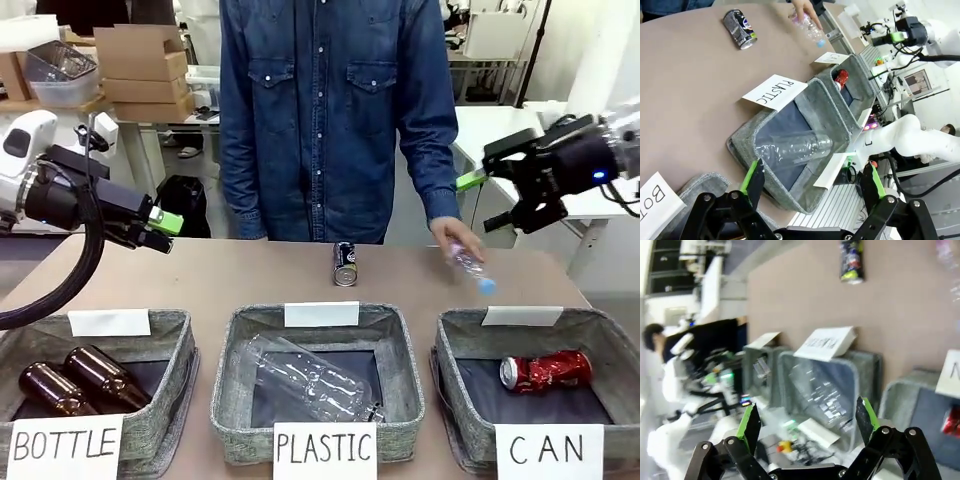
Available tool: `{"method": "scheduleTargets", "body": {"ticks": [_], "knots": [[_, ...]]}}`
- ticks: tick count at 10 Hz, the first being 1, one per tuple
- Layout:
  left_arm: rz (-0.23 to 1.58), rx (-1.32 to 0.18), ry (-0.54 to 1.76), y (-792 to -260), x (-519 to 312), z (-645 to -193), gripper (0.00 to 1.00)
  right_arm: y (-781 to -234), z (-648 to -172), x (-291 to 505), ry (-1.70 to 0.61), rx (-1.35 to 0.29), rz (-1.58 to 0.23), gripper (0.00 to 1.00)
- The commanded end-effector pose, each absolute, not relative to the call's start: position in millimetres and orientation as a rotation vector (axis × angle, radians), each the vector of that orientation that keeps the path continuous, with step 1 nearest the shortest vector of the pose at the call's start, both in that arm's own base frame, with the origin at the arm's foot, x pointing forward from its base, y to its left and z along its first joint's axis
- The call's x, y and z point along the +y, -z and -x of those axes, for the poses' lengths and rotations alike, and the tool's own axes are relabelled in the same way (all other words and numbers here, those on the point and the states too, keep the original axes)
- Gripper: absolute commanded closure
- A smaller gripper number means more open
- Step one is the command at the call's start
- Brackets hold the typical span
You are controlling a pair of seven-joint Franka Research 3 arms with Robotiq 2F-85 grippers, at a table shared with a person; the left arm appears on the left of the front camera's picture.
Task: Sort the can waste into the basket.
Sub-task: Pick up the can waste from the table and place it in the right Fabric basket.
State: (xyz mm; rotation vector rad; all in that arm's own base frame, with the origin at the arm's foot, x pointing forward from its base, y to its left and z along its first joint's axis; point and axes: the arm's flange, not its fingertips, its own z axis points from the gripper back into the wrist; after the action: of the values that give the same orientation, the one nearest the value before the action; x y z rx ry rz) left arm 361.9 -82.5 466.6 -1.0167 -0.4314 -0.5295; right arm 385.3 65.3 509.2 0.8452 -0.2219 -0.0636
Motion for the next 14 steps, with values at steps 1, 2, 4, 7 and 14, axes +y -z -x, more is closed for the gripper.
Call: {"method": "scheduleTargets", "body": {"ticks": [1, 2, 4, 7, 14], "knots": [[1.038, -0.448, 0.532, -467.3, -82.8, -362.1, 0.0, -515.9, -380.3, 22.1, 0.025, -0.195, -0.892, 0.0], [1.038, -0.448, 0.532, -467.3, -82.8, -362.1, 0.0, -528.1, -340.1, -27.6, -0.009, -0.109, -0.982, 0.0], [1.038, -0.448, 0.532, -467.3, -82.8, -362.1, 0.0, -534.9, -263.8, -93.6, 0.061, -0.099, -1.048, 0.0], [1.038, -0.448, 0.532, -467.3, -82.8, -362.1, 0.0, -522.6, -245.4, -109.3, 0.134, -0.153, -1.044, 0.0], [1.038, -0.448, 0.532, -467.3, -82.8, -362.1, 0.0, -524.8, -317.6, -38.1, 0.06, -0.225, -0.926, 0.0]]}}
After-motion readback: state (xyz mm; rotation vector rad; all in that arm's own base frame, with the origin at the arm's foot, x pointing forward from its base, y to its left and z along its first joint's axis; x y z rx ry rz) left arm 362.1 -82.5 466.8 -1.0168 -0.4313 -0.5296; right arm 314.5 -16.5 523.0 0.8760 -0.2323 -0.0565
